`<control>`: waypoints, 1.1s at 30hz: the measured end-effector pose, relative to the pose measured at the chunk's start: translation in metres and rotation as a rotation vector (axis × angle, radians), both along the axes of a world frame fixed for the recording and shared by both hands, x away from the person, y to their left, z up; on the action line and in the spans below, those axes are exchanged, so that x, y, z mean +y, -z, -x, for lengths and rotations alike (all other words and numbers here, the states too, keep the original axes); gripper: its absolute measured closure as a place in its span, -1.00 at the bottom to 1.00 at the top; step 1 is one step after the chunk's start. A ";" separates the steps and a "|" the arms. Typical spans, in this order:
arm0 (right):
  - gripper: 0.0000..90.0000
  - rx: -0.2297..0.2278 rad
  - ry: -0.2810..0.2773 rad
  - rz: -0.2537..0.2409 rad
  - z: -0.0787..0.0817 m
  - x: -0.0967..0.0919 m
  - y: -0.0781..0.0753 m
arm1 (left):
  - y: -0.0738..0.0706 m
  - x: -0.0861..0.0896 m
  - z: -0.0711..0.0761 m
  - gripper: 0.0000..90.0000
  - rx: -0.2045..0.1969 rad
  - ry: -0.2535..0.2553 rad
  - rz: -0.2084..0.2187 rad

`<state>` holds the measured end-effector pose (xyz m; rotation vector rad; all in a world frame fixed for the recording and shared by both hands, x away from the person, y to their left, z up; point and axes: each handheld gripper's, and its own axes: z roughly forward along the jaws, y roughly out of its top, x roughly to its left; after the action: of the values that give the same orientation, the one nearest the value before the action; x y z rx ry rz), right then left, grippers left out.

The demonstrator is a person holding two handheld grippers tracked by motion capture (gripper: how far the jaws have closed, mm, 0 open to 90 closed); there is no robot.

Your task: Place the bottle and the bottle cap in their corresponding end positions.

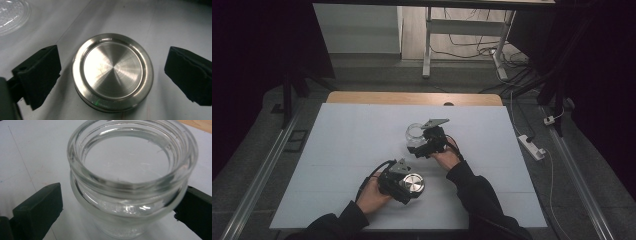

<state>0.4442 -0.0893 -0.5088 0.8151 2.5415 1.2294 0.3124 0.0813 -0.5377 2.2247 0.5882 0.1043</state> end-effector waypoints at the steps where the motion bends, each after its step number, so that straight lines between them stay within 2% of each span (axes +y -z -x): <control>1: -1.00 -0.007 -0.003 0.007 0.000 -0.001 0.000 | -0.001 0.001 0.000 -0.98 0.000 -0.002 0.008; 8: -1.00 -0.027 0.006 0.026 0.005 -0.002 -0.001 | -0.005 0.010 0.001 -1.00 0.017 -0.007 0.043; 12: -1.00 -0.024 0.007 0.032 0.007 -0.005 -0.004 | -0.007 0.014 0.004 -1.00 0.020 -0.008 0.048; 17: -1.00 -0.015 0.021 0.002 0.008 -0.012 -0.008 | -0.013 0.020 0.006 -1.00 0.019 -0.013 0.059; 23: -1.00 -0.032 0.022 0.017 0.015 -0.015 -0.012 | -0.018 0.029 0.008 -1.00 0.044 0.000 0.076; 33: -1.00 -0.048 0.018 -0.002 0.032 -0.022 -0.024 | -0.030 0.041 0.016 -1.00 0.014 -0.025 0.069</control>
<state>0.4126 -0.1117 -0.4844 0.7972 2.4907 1.2314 0.2966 0.1221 -0.5082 2.1536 0.6185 0.0803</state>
